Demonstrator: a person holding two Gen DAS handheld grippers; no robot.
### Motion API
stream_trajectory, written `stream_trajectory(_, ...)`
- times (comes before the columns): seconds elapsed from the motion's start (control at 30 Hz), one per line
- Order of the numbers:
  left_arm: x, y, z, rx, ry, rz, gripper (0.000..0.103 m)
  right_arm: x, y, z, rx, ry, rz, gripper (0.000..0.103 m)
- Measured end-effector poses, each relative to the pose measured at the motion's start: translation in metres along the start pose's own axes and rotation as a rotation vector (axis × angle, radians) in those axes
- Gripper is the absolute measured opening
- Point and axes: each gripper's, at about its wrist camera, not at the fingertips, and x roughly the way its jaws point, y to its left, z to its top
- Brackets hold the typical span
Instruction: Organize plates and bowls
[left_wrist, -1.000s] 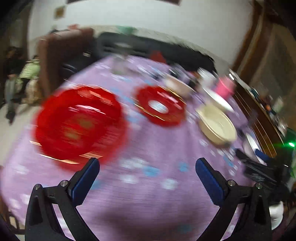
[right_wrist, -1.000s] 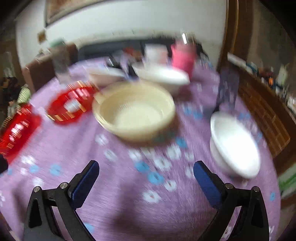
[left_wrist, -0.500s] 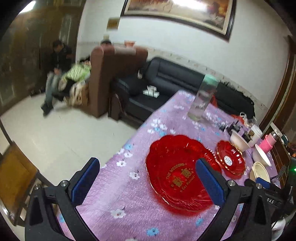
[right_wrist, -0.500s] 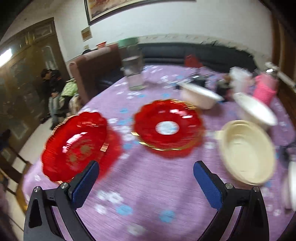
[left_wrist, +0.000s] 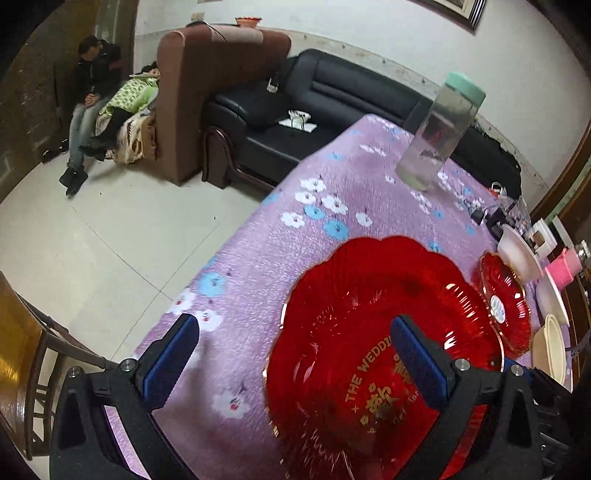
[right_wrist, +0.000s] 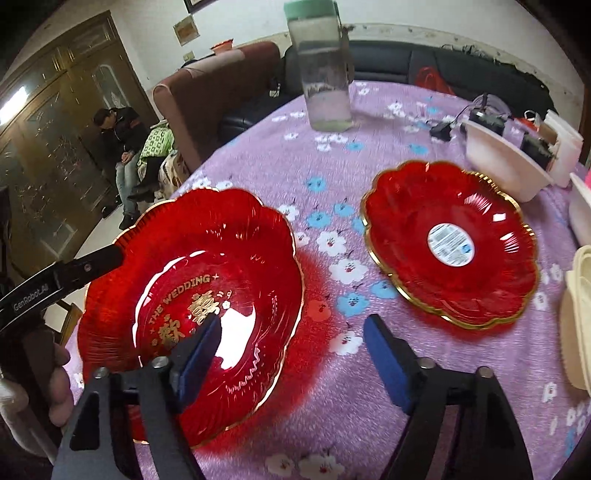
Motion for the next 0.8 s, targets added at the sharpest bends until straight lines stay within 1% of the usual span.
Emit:
stream_trajectory(0.07, 0.005, -0.002, 0.000, 0.002, 0.013, -0.022, 0.103, 0.005, 0.000, 0.000, 0.004, 0.008, 0.002, 0.068)
stream_trajectory(0.13, 0.008, -0.005, -0.001, 0.011, 0.023, -0.026, 0.102, 0.006, 0.000, 0.000, 0.007, 0.013, 0.004, 0.066)
stream_trajectory(0.2, 0.010, -0.006, -0.001, 0.013, 0.034, -0.035, 0.099, 0.009, 0.000, -0.001, 0.010, 0.016, 0.008, 0.062)
stream_trajectory(0.27, 0.013, -0.008, -0.002, 0.020, 0.045, -0.036, 0.092, 0.010, 0.001, -0.001, 0.015, 0.024, 0.018, 0.054)
stream_trajectory(0.3, 0.013, -0.011, -0.002, 0.034, 0.040, -0.024, 0.087, 0.011, 0.002, -0.002, 0.017, 0.029, 0.018, 0.052)
stream_trajectory(0.33, 0.013, -0.014, -0.003, 0.050, 0.039, -0.008, 0.073, 0.011, 0.003, -0.002, 0.016, 0.028, 0.012, 0.046)
stream_trajectory(0.37, 0.014, -0.018, -0.004, 0.075, 0.035, 0.018, 0.047, 0.011, 0.004, -0.002, 0.012, 0.024, 0.005, 0.036)
stream_trajectory(0.4, 0.015, -0.022, -0.005, 0.088, 0.037, 0.045, 0.043, 0.012, 0.005, -0.001, 0.011, 0.026, 0.013, 0.030)
stream_trajectory(0.43, 0.016, -0.022, -0.006, 0.087, 0.041, 0.060, 0.034, 0.013, 0.005, -0.001, 0.019, 0.034, 0.027, 0.021)
stream_trajectory(0.47, 0.016, -0.021, -0.007, 0.078, 0.037, 0.062, 0.027, 0.013, 0.004, -0.001, 0.023, 0.030, 0.005, 0.020)
stream_trajectory(0.5, 0.014, -0.019, -0.007, 0.069, 0.035, 0.062, 0.023, 0.012, 0.003, -0.001, 0.022, 0.020, -0.012, 0.019)
stream_trajectory(0.57, 0.012, -0.014, -0.006, 0.041, 0.039, 0.037, 0.019, 0.007, -0.001, -0.001, 0.032, 0.002, -0.006, 0.016)
stream_trajectory(0.67, -0.002, -0.016, -0.006, 0.040, 0.017, 0.016, 0.018, -0.007, -0.001, 0.000, 0.035, -0.034, 0.002, 0.014)
stream_trajectory(0.8, -0.032, -0.021, -0.004, 0.047, -0.050, 0.008, 0.018, -0.030, 0.006, 0.001, 0.005, -0.101, -0.004, 0.014)
